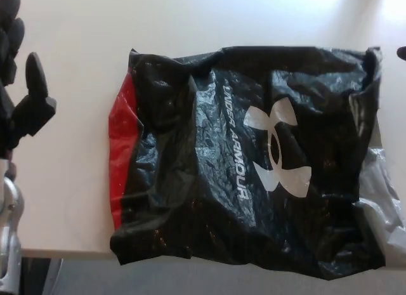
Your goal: A plastic bag is kept in the middle of the desk and the robot uses both its hands to grab the bag from the left and right and brings its hands close together to compress the bag
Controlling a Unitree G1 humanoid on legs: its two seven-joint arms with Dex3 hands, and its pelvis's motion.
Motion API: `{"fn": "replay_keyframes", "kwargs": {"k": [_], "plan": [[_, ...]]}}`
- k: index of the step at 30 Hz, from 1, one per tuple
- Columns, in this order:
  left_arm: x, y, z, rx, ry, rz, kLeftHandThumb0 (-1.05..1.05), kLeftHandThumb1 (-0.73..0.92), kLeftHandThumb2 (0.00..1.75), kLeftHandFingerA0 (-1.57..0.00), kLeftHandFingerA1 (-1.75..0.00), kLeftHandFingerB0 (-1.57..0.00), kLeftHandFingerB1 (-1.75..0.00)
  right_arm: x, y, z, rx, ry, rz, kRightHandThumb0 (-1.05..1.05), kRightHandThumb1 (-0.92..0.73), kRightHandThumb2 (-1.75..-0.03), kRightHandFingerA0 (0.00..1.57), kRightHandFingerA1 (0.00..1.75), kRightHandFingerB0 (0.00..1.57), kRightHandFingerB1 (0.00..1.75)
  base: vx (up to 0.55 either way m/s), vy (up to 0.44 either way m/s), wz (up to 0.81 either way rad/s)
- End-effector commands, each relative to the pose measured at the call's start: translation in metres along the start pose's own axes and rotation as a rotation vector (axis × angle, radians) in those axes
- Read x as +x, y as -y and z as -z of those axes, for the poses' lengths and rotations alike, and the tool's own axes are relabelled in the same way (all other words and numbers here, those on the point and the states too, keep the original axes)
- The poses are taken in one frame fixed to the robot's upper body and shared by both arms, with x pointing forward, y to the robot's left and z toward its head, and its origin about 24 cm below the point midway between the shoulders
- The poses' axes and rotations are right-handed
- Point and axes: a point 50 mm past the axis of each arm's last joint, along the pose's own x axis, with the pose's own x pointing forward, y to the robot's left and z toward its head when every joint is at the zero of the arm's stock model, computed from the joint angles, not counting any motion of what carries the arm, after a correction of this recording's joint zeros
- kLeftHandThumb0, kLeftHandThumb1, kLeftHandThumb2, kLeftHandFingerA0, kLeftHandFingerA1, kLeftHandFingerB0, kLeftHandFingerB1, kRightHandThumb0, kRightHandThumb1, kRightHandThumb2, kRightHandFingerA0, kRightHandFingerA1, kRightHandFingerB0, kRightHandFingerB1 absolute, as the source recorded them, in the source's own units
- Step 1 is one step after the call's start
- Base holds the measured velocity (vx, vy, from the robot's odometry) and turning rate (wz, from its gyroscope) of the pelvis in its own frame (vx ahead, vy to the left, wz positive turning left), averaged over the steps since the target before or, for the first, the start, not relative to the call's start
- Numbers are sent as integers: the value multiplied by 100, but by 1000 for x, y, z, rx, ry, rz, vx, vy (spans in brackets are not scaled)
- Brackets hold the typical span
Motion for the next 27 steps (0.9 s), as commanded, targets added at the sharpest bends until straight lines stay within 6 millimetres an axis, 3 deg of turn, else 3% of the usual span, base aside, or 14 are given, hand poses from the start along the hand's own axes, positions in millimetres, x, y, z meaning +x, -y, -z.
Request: {"fn": "replay_keyframes", "kwargs": {"k": [1, 3, 4, 6, 8, 10, 11, 13, 14, 19, 21, 24, 25, 27], "plan": [[-24, -19, -5, 1, -18, 29, -82, 78, 115, -2, -43, -12, -44, -30, 12, -19, -72, 81, -12, -52, -77, -63, 71, 58, 61, 49, 0, 0, 0], [-39, -26, -4, 16, -24, 16, -35, 54, 113, -1, -50, 0, -48, -50, 17, -18, -120, 62, -18, -53, -78, -63, 73, 56, 61, 48, 0, 0, 0], [-43, -30, -4, 23, -22, 10, -83, 80, 115, -5, -43, -12, -43, -55, 18, -17, -123, 59, -17, -54, -79, -63, 73, 57, 60, 48, 0, 0, 0], [-53, -37, -3, 34, -29, -3, -35, 53, 113, 0, -50, 0, -48, -68, 24, -16, -156, 48, -9, -57, -81, -64, 72, 56, 60, 48, 0, 0, 0], [-65, -41, -3, 33, -44, -17, -85, 81, 116, -6, -42, -10, -43, -84, 28, -16, -160, 23, 14, -64, -81, -66, 62, 52, 48, 42, 0, 0, 0], [-71, -44, -3, 35, -44, -25, -79, 92, 74, -12, -29, -16, -29, -93, 29, -17, -173, 12, 23, -66, -83, -67, 56, 49, 42, 39, 0, 0, 0], [-79, -46, -5, 28, -38, -32, -82, 82, 116, -1, -37, -12, -39, -105, 30, -16, -179, -3, 26, -69, -88, -67, 39, 40, 28, 32, 0, 0, 0], [-91, -49, -6, 22, -31, -38, -76, 79, 114, -3, -39, -10, -36, -121, 29, -17, -181, -22, 23, -72, -89, -67, 27, 36, 16, 29, 0, 0, 0], [-98, -51, -7, 26, -29, -34, -81, 82, 116, -4, -39, -12, -35, -130, 26, -17, -162, -40, 4, -75, -68, -106, 14, 49, 0, 35, 0, 0, 0], [-146, -55, 2, 30, -101, 39, -81, 85, 117, 0, -37, -12, -35, -171, 7, -22, -76, -114, -98, -94, -79, -112, 0, 12, 0, 7, 0, 0, 0], [-164, -59, 7, 30, -147, 57, -73, 91, 75, -9, -29, -14, -26, -182, 0, -22, -73, -134, -128, -86, -71, -98, 0, 5, 0, 0, 0, 0, 0], [-185, -68, 11, 54, -217, 72, -73, 78, 109, -5, -36, -8, -33, -196, -6, -16, -64, -200, -151, -100, -78, -107, 0, 7, 0, 1, 0, 0, 0], [-189, -72, 13, 51, -226, 55, -73, 92, 69, -11, -29, -16, -26, -200, -6, -15, -69, -222, -156, -100, -78, -107, 0, 7, 0, 1, 0, 0, 0], [-200, -79, 14, 86, -243, -7, -34, 58, 114, -1, -50, 0, -47, -211, -8, -13, -67, -271, -166, -100, -76, -104, 0, 7, 0, 0, 0, 0, 0]]}}
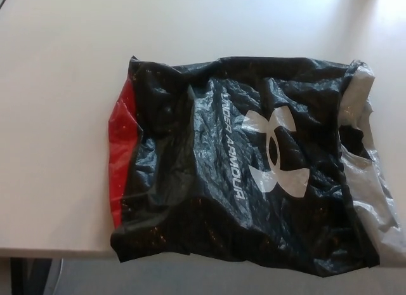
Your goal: A plastic bag is kept in the middle of the desk and the robot uses both its hands to grab the bag from the left and right and brings its hands close together to compress the bag
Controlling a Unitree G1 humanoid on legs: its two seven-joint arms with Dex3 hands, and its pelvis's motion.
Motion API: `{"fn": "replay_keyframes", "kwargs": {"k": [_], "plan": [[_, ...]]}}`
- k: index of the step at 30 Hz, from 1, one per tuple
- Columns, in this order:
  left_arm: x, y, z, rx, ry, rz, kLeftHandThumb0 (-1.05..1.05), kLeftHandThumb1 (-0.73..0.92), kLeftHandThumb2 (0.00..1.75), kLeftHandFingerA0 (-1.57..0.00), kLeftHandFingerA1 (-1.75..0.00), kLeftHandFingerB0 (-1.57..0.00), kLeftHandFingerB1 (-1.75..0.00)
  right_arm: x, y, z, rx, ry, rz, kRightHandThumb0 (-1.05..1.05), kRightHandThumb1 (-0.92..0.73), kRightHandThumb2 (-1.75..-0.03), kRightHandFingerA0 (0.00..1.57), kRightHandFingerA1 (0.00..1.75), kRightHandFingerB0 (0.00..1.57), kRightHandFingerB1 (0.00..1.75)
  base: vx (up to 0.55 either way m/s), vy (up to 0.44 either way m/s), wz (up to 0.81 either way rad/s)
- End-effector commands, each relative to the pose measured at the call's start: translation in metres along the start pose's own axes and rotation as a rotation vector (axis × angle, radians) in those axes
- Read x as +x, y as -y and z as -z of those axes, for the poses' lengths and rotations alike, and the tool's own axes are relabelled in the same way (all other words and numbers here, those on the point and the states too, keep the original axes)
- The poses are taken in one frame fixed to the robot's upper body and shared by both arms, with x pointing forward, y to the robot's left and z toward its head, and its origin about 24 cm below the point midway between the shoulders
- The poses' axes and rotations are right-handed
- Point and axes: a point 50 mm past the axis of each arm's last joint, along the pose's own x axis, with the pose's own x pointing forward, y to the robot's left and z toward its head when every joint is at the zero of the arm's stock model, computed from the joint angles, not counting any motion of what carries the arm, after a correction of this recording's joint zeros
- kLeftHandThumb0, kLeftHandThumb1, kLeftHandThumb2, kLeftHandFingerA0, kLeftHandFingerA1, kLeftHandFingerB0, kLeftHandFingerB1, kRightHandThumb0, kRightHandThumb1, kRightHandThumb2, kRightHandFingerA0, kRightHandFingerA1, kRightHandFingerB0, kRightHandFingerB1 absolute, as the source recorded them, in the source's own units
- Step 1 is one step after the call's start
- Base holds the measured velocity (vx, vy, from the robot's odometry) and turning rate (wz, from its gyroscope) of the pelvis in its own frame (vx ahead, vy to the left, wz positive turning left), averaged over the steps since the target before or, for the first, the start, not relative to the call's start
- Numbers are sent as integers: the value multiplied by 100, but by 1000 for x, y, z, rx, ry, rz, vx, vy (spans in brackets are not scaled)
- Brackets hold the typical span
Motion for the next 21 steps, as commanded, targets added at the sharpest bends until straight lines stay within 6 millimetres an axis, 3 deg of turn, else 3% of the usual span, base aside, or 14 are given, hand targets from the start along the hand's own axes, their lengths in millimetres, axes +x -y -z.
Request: {"fn": "replay_keyframes", "kwargs": {"k": [1, 6, 7, 8, 9, 10, 11, 12, 21], "plan": [[-43, -21, 7, 13, 40, -25, -34, 58, 114, -1, -50, 0, -47, -34, -15, 2, 8, -33, -60, -100, -76, -104, 0, 7, 0, 0, 0, 0, 0], [-57, -22, 13, -5, 18, -9, -34, 58, 114, -1, -49, 0, -47, -48, -20, 12, 2, -85, -99, -100, -73, -102, 0, 7, 0, 2, 0, 0, 0], [-60, -21, 13, -9, 5, 15, -74, 76, 111, -3, -42, -15, -45, -51, -23, 15, 26, -102, -102, -101, -72, -101, 0, 5, 0, 0, 0, 0, 0], [-61, -20, 14, -9, -1, 22, -73, 92, 76, -12, -31, -13, -29, -52, -24, 17, 11, -108, -103, -82, -83, -65, 0, 0, 0, 0, 0, 0, 0], [-63, -20, 15, -8, -8, 28, -73, 92, 76, -12, -31, -13, -29, -54, -25, 18, -14, -115, -106, -82, -83, -65, 0, 0, 0, 0, 0, 0, 0], [-65, -20, 16, -7, -8, 30, -71, 77, 111, -3, -43, -7, -43, -57, -26, 19, -27, -119, -109, -90, -69, -95, 0, 4, 0, 0, 0, 0, 0], [-66, -20, 16, -9, -6, 35, -80, 80, 110, -5, -42, -9, -42, -58, -29, 20, -23, -123, -109, -98, -76, -106, 0, 12, 0, 7, 0, 0, 0], [-67, -18, 18, -16, -7, 37, -34, 58, 114, -1, -49, 0, -47, -60, -33, 22, -5, -133, -109, -104, -78, -107, 0, 7, 0, 2, 0, 0, 0], [-64, -13, 20, -17, 12, 33, -34, 57, 114, 0, -49, 0, -47, -57, -44, 29, 7, -163, -100, -103, -80, -105, 0, 4, 0, 0, 0, 0, 0]]}}
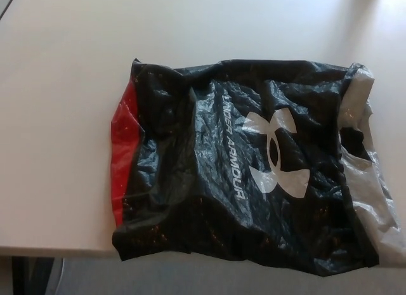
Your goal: A plastic bag is kept in the middle of the desk and the robot uses both its hands to grab the bag from the left and right and brings its hands close together to compress the bag
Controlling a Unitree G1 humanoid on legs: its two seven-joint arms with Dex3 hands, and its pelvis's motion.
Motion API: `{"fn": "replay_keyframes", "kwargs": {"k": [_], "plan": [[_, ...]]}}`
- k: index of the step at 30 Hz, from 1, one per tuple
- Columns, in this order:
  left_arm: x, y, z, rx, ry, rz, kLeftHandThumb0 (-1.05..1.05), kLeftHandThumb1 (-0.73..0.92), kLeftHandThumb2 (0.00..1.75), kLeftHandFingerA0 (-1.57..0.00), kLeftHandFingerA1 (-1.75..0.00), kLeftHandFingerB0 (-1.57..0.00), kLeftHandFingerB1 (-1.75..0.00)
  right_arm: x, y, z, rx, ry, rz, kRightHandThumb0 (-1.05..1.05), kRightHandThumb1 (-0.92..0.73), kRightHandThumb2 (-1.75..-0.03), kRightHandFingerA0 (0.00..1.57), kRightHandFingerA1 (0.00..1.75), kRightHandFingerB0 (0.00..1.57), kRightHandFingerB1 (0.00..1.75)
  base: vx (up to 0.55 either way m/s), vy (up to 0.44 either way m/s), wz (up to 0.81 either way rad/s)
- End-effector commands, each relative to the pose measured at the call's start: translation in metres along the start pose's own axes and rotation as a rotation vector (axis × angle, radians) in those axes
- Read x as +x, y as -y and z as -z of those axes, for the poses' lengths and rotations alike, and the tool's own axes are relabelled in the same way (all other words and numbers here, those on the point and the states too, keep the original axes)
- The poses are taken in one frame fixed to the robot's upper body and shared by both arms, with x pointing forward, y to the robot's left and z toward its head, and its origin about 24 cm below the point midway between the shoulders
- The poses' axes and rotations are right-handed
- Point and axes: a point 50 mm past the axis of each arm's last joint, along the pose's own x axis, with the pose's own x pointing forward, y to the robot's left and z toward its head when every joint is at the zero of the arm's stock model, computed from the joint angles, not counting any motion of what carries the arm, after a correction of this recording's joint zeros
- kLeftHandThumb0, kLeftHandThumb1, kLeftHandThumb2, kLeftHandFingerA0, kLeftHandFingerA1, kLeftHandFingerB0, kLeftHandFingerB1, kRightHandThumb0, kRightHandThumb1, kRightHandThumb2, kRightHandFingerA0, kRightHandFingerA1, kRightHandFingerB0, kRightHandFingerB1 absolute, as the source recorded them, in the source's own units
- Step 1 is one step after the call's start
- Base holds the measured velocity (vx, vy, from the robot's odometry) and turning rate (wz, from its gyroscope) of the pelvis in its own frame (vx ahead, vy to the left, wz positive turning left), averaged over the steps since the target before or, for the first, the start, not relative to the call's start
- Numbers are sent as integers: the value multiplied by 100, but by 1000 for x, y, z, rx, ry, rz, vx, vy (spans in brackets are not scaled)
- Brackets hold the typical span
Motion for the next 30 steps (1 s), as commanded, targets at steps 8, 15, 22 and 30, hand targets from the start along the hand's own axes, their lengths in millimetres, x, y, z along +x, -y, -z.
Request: {"fn": "replay_keyframes", "kwargs": {"k": [8, 15, 22, 30], "plan": [[5, 2, -5, -3, 90, -5, -75, 92, 72, -13, -31, -16, -29, 9, -1, -4, -71, 57, 2, -98, -79, -105, 0, 9, 0, 5, 0, 0, 0], [6, 3, -5, -1, 101, -8, -34, 57, 114, 0, -49, 0, -47, 13, 0, -4, -76, 80, -2, -100, -79, -104, 0, 5, 0, 2, 0, 0, 0], [6, 2, -4, 7, 106, -5, -35, 57, 113, 0, -49, 0, -47, 13, 1, -4, -90, 80, 0, -101, -80, -104, 0, 3, 0, 0, 0, 0, 0], [8, 2, -7, 15, 122, 2, -78, 75, 109, -4, -43, -11, -44, 15, -1, -4, -65, 77, 10, -98, -78, -104, 0, 6, 0, 3, 0, 0, 0]]}}
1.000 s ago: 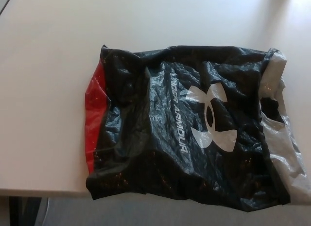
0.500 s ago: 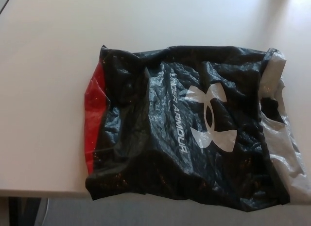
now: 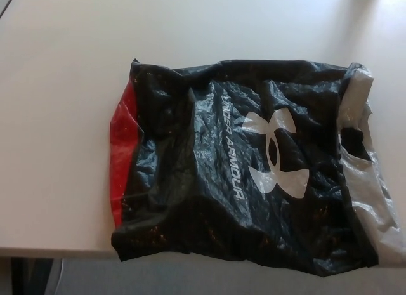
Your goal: A plastic bag is kept in the middle of the desk and the robot uses both its hands to grab the bag from the left and right and brings its hands close together to compress the bag
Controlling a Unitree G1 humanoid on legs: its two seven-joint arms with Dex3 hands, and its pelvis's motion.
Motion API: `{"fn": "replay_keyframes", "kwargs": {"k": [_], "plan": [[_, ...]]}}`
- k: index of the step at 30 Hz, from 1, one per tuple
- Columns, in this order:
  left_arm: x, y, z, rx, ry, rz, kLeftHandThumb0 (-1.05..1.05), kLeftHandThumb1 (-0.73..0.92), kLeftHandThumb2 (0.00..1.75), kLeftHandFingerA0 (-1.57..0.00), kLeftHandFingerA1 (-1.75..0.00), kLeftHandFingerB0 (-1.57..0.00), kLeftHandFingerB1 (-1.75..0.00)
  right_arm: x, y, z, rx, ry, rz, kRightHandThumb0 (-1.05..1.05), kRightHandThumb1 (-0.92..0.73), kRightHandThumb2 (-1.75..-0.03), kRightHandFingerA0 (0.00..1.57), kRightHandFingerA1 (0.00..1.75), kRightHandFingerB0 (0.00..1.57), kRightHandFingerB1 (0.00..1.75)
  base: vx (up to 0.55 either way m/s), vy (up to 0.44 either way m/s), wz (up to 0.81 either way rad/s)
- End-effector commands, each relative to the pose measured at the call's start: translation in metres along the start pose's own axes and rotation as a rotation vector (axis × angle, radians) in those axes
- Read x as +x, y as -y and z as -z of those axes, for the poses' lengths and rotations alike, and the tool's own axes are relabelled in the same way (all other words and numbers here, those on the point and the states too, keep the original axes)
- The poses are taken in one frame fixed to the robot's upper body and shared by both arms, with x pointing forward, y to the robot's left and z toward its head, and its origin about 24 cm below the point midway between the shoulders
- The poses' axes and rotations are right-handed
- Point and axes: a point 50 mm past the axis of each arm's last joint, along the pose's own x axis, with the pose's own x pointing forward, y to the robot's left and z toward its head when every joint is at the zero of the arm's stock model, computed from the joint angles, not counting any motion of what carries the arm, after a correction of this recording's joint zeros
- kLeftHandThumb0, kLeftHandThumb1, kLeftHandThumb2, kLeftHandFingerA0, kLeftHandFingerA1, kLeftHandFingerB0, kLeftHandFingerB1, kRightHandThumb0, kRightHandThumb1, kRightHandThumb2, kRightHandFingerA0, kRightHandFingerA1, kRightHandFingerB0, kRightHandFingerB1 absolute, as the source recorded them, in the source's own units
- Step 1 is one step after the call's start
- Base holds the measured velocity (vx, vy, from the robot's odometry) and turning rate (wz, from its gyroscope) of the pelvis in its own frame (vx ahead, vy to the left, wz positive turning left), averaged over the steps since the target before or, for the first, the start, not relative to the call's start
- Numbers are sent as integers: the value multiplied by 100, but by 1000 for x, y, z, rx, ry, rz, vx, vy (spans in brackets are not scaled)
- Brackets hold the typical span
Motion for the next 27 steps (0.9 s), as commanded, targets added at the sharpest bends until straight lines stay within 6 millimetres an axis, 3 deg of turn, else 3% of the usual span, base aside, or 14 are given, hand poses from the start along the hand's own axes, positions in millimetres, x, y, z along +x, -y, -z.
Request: {"fn": "replay_keyframes", "kwargs": {"k": [1, 3, 6, 7, 9, 10, 13, 14, 15, 19, 20, 21, 25, 27], "plan": [[1, -3, -5, 22, 41, 3, -74, 74, 109, -5, -44, -12, -45, 0, 2, -1, 12, 1, 18, -100, -79, -104, 0, 4, 0, 1, 0, 0, 0], [1, -3, -5, 14, 38, 1, -34, 57, 113, -1, -49, 0, -47, 0, 2, -1, 11, -3, 18, -100, -79, -103, 0, 3, 0, 0, 0, 0, 0], [1, -2, -6, 2, 35, 7, -76, 92, 70, -12, -31, -16, -29, -1, 1, -1, 12, -7, 14, -99, -80, -104, 0, 4, 0, 0, 0, 0, 0], [1, -3, -6, 12, 40, 5, -72, 73, 108, -4, -44, -12, -45, -1, 1, -2, 5, -3, 17, -97, -79, -105, 0, 6, 0, 3, 0, 0, 0], [1, -3, -6, 15, 43, 8, -76, 75, 108, -4, -43, -12, -44, -1, 1, -2, 4, 1, 17, -95, -79, -104, 0, 7, 0, 4, 0, 0, 0], [1, -3, -6, 14, 41, 7, -72, 92, 69, -12, -30, -16, -29, -1, 1, -1, 12, -2, 18, -96, -78, -104, 0, 6, 0, 4, 0, 0, 0], [1, -3, -6, 21, 36, 6, -72, 92, 71, -12, -30, -15, -29, 0, 0, -2, 21, 3, 19, -97, -78, -103, 0, 5, 0, 2, 0, 0, 0], [1, -3, -6, 19, 37, 5, -75, 74, 109, -5, -43, -12, -44, 0, 0, -1, 21, -3, 20, -99, -78, -103, 0, 3, 0, 0, 0, 0, 0], [1, -3, -6, 18, 46, 3, -34, 58, 114, -1, -49, 0, -47, 0, 0, -1, 17, -2, 17, -99, -79, -103, 0, 4, 0, 0, 0, 0, 0], [1, -3, -6, 15, 41, 10, -74, 92, 70, -13, -31, -16, -28, 0, 0, -1, 20, -9, 22, -100, -79, -104, 0, 3, 0, 0, 0, 0, 0], [1, -3, -6, 11, 36, 3, -34, 57, 113, -1, -50, 0, -47, 0, 1, -1, 9, -8, 18, -98, -79, -104, 0, 5, 0, 2, 0, 0, 0], [1, -3, -6, -4, 53, 3, -73, 73, 107, -2, -43, -12, -45, -1, 1, -1, 4, -7, 16, -97, -78, -103, 0, 5, 0, 1, 0, 0, 0], [2, -2, -7, 9, 55, -4, -34, 58, 114, 0, -50, 0, -47, 0, 1, -2, -6, -4, 25, -96, -79, -105, 0, 7, 0, 4, 0, 0, 0], [2, -2, -7, 12, 53, 6, -75, 74, 108, -4, -43, -11, -44, 0, 1, -2, -12, 1, 26, -94, -78, -105, 0, 9, 0, 7, 0, 0, 0]]}}
